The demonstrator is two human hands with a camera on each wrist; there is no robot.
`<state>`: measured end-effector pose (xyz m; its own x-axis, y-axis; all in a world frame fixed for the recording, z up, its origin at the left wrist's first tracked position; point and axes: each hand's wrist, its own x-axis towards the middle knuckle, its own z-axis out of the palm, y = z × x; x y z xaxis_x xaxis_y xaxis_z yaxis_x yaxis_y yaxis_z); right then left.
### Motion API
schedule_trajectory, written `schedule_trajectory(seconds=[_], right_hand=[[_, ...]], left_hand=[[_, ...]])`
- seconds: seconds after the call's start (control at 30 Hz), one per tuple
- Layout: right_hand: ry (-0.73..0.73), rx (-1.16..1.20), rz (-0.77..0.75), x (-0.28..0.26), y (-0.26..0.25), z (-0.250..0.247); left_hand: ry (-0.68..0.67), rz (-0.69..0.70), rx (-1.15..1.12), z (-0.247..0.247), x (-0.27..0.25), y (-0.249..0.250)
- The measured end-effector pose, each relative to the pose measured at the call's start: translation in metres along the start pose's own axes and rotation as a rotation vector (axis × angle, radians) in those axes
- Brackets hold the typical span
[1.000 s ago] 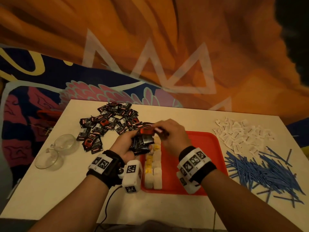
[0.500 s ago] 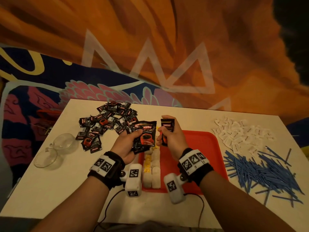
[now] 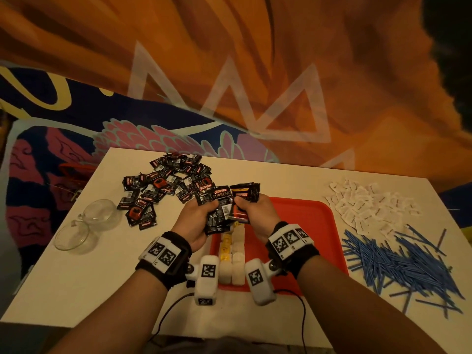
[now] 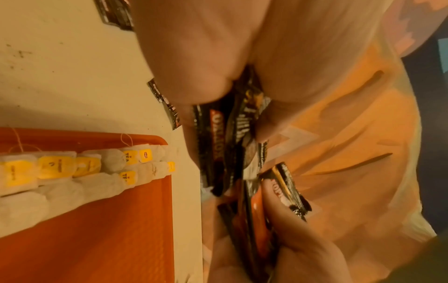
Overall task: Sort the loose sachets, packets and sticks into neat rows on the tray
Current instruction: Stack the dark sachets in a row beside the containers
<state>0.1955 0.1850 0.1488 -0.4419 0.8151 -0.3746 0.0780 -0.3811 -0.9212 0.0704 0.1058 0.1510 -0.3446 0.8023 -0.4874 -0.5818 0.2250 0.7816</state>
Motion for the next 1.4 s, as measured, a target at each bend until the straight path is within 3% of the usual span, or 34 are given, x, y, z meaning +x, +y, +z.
schedule_trajectory(seconds=[0.17, 0.3, 0.43, 0.57, 0.63, 0.83, 1.0, 1.13, 1.27, 1.4], right_hand=[[0.056, 0.195, -0.087, 0.002, -0.005, -0.008], [0.005, 0.157, -0.089, 0.0, -0.007, -0.01], [-0.067, -0.069, -0.108, -0.004, 0.001, 0.001], [0.167, -0.33, -0.278, -0.001, 0.005, 0.001], [0.217, -0.449, -0.37, -0.005, 0.001, 0.001], [0.048, -0.745, -0.56, -0.013, 0.008, 0.014], [-0.006, -0.756, -0.561, -0.012, 0.009, 0.016], [-0.004, -0.494, -0.479, -0.01, 0.002, 0.009], [0.101, -0.293, -0.291, 0.005, 0.001, -0.002], [-0.016, -0.195, -0.099, 0.01, 0.001, -0.005]], left_hand=[[0.032, 0.06, 0.024, -0.005, 0.002, 0.0], [0.029, 0.078, 0.032, -0.004, 0.003, 0.001], [0.021, 0.105, 0.069, 0.001, 0.005, -0.002], [0.087, 0.108, 0.057, 0.002, 0.009, -0.006], [0.107, 0.098, 0.028, 0.002, 0.01, -0.006], [0.099, 0.084, -0.045, 0.009, 0.014, -0.003], [0.09, 0.05, -0.096, 0.006, 0.017, -0.001], [0.068, 0.055, -0.044, 0.002, 0.021, -0.005], [0.07, 0.076, 0.014, -0.002, 0.023, -0.006], [-0.01, 0.05, -0.007, -0.001, 0.019, -0.002]])
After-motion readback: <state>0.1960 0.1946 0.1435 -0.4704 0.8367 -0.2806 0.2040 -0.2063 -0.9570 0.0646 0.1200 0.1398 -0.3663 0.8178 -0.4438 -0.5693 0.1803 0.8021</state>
